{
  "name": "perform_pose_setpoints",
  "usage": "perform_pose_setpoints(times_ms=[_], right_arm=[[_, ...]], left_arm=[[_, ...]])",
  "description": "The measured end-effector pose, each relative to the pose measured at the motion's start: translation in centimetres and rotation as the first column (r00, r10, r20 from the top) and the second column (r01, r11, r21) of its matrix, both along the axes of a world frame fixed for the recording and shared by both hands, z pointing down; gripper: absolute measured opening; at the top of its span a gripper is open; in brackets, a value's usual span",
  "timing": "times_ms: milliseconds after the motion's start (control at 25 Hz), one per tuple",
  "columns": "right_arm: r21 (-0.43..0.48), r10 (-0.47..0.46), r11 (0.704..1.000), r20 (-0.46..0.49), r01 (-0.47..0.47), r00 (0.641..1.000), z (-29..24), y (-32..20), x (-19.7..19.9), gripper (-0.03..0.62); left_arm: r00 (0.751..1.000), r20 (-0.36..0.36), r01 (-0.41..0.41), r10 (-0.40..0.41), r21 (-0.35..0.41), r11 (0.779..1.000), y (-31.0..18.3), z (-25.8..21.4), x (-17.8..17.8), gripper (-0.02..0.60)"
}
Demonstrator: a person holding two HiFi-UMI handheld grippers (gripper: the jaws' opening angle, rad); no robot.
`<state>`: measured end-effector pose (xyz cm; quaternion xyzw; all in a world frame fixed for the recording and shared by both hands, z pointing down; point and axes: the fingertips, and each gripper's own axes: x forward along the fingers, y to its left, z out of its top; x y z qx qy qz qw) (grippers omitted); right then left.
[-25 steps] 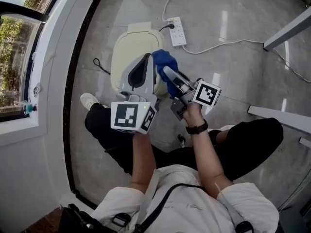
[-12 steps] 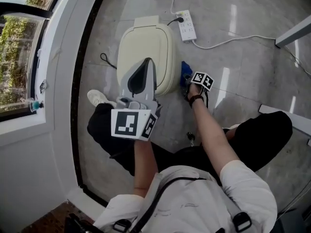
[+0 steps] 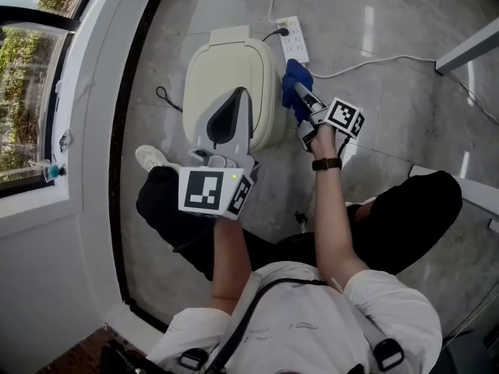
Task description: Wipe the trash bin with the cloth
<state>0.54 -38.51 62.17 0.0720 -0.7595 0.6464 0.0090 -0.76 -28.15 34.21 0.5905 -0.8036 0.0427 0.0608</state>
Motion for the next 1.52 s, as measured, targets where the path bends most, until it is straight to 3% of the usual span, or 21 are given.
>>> perform_pose_setpoints(times_ms=[120,240,280,360,440,560,680,840,1000,1160,1240,1280,1320,1360,1440,1520], right_arm=[[0.135,-0.002,0.991,0.178,-0.022,0.984,-10.8,-2.8,1.6,0.063],[0.147,-0.11,0.988,0.389,0.057,0.914,-17.7,-2.5,0.6,0.063],[0.152,-0.148,0.984,0.421,0.091,0.895,-18.6,-1.8,-0.1,0.063],[0.19,-0.2,0.973,0.413,0.13,0.889,-18.3,-0.7,-2.0,0.063],[0.194,-0.196,0.972,0.356,0.133,0.913,-15.2,-0.5,-3.8,0.064],[0.068,-0.139,0.99,0.267,0.125,0.954,-8.4,-2.4,-5.4,0.064],[0.037,-0.199,0.98,0.03,0.197,0.98,1.0,-2.4,-7.1,0.064],[-0.086,-0.218,0.976,-0.26,0.202,0.941,13.8,-0.8,-6.0,0.064],[-0.107,-0.237,0.971,-0.47,0.212,0.85,21.7,1.2,-3.5,0.064],[-0.114,-0.246,0.969,-0.534,0.219,0.809,23.8,2.0,-2.8,0.063],[-0.034,-0.194,0.977,-0.547,0.21,0.814,21.8,0.3,-2.6,0.063],[0.055,-0.14,0.977,-0.553,0.204,0.821,19.7,-1.2,-2.6,0.063],[0.177,-0.071,0.963,-0.557,0.202,0.827,16.7,-3.2,-2.5,0.063],[0.318,0.007,0.926,-0.556,0.205,0.831,13.0,-5.2,-2.4,0.063],[0.575,0.153,0.793,-0.508,0.202,0.848,4.3,-8.7,-2.2,0.063],[0.737,0.229,0.657,-0.397,0.16,0.889,-5.3,-10.6,-2.1,0.063]], left_arm=[[1.0,-0.007,-0.017,0.017,0.017,1.0,-0.7,-0.4,0.5,-0.003],[1.0,-0.012,-0.023,0.023,0.024,0.999,-0.9,-0.3,0.8,-0.003],[1.0,-0.013,-0.021,0.022,0.019,1.0,-0.9,-0.2,0.8,-0.003],[1.0,-0.013,-0.016,0.016,0.009,1.0,-0.7,0.1,0.8,-0.003],[1.0,-0.015,-0.01,0.01,0.004,1.0,-0.6,0.2,0.6,-0.003],[1.0,-0.017,-0.011,0.011,0.008,1.0,-0.6,0.5,0.2,-0.003],[1.0,-0.011,-0.016,0.016,0.0,1.0,-0.3,0.6,-0.2,-0.003],[1.0,-0.009,-0.019,0.019,-0.015,1.0,0.5,0.7,-0.7,-0.003],[0.999,-0.013,-0.035,0.035,-0.023,0.999,1.1,1.1,-1.5,-0.003],[0.996,-0.037,-0.079,0.079,0.005,0.997,1.6,0.5,-3.0,-0.003],[0.993,-0.04,-0.113,0.114,0.021,0.993,1.6,-0.1,-3.9,-0.003],[0.991,-0.036,-0.131,0.132,0.029,0.991,1.6,-0.5,-4.5,-0.003],[0.988,-0.031,-0.149,0.151,0.038,0.988,1.7,-0.8,-5.1,-0.003],[0.985,-0.025,-0.168,0.169,0.048,0.985,1.8,-1.3,-5.7,-0.003],[0.98,-0.015,-0.197,0.199,0.071,0.978,2.4,-2.1,-6.6,-0.003],[0.976,-0.004,-0.217,0.218,0.09,0.972,3.1,-2.9,-7.2,-0.003]])
